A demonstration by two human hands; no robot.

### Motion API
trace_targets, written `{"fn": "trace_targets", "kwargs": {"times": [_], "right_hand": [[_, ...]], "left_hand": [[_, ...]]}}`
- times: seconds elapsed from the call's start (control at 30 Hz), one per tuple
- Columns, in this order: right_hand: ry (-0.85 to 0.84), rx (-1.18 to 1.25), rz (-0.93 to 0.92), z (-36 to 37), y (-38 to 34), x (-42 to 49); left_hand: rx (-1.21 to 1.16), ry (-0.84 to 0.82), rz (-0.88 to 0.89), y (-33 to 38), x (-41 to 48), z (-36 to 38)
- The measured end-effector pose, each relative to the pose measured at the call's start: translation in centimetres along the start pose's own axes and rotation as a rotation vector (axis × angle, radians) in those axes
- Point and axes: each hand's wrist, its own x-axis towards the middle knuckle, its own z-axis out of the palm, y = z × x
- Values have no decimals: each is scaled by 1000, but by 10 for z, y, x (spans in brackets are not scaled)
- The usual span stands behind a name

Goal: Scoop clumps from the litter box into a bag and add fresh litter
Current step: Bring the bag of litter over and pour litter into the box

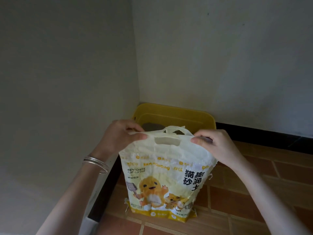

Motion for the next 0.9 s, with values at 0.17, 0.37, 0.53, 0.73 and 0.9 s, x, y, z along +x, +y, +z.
{"fn": "trace_targets", "kwargs": {"times": [0.17, 0.37, 0.53, 0.73, 0.9], "right_hand": [[-63, -38, 60, 9, 8, 1], [-157, 97, 110, -1, -13, -3], [-233, 120, 226, -23, -44, -16], [-250, 154, 312, -82, -113, -13], [-225, 162, 337, -144, -175, 8]], "left_hand": [[-63, -23, -95, -2, -4, 9], [-121, -54, -187, 12, -16, -14], [6, -188, -302, 51, -39, -44], [26, -240, -382, 127, -53, -92], [53, -230, -336, 199, -51, -139]]}}
